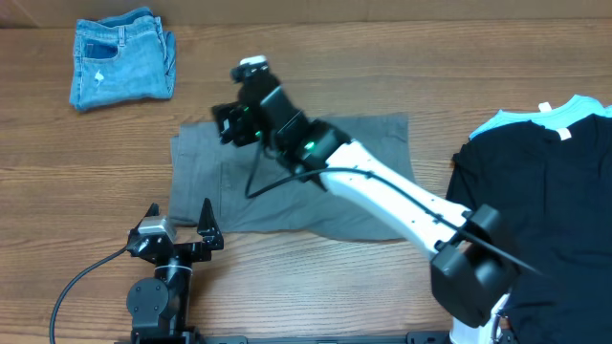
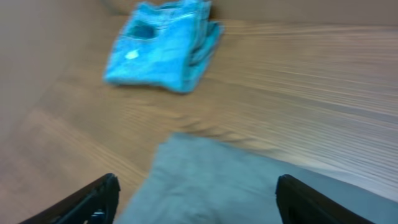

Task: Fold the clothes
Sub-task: 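Pull the grey pants left and lay them flat mid-table, then release the pants and raise the right gripper above them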

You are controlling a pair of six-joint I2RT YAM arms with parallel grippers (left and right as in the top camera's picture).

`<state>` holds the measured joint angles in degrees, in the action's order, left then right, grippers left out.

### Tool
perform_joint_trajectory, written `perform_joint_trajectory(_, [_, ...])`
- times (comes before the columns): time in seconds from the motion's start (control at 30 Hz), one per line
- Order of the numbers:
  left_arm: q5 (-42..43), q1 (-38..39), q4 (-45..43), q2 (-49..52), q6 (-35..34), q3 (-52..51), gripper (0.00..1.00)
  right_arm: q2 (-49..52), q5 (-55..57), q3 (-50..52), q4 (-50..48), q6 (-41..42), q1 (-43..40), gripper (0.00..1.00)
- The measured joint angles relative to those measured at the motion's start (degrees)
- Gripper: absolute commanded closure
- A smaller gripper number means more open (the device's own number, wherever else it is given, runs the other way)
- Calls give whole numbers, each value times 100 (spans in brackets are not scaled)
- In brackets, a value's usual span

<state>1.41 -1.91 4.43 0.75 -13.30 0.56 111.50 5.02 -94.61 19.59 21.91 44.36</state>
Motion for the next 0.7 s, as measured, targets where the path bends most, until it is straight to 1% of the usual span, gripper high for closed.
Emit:
perform_joint_trajectory(0.03, [0, 0, 0, 0, 0, 0, 0, -87, 20, 0, 118, -31, -149, 9])
perform_joint_trajectory(0.07, [0, 0, 0, 0, 0, 0, 0, -186, 39, 0, 271, -44, -286, 2])
perform_joint_trajectory(0.1, [0, 0, 0, 0, 2, 0, 0, -317, 55, 0, 476, -39, -463, 0])
perform_joint_trajectory(0.33, [0, 0, 0, 0, 0, 0, 0, -1329, 201, -109, 2363, -118, -1862, 0])
perform_joint_trajectory(0.43, [0, 0, 0, 0, 0, 0, 0, -1405, 247, -122, 3115, -114, -2140, 0])
perform_joint_trajectory(0.5, [0, 0, 0, 0, 0, 0, 0, -1368, 245, -59, 3399, -57, -2245, 0])
perform_joint_trajectory(0.53, [0, 0, 2, 0, 0, 0, 0, -1351, 234, 7, 3456, -17, -2293, 2])
perform_joint_trajectory(0.57, [0, 0, 0, 0, 0, 0, 0, -1333, 199, 103, 3462, 33, -2332, 8])
perform_joint_trajectory(0.6, [0, 0, 2, 0, 0, 0, 0, -1309, 144, 203, 3458, 46, -2365, 17])
perform_joint_trajectory(0.63, [0, 0, 2, 0, 0, 0, 0, -1274, 76, 297, 3467, 57, -2387, 29])
perform_joint_trajectory(0.67, [0, 0, 2, 0, 0, 0, 0, -1226, -13, 402, 3510, 105, -2413, 38])
perform_joint_trajectory(0.7, [0, 0, 0, 0, 0, 0, 0, -1182, -120, 487, 3591, 125, -2433, 44])
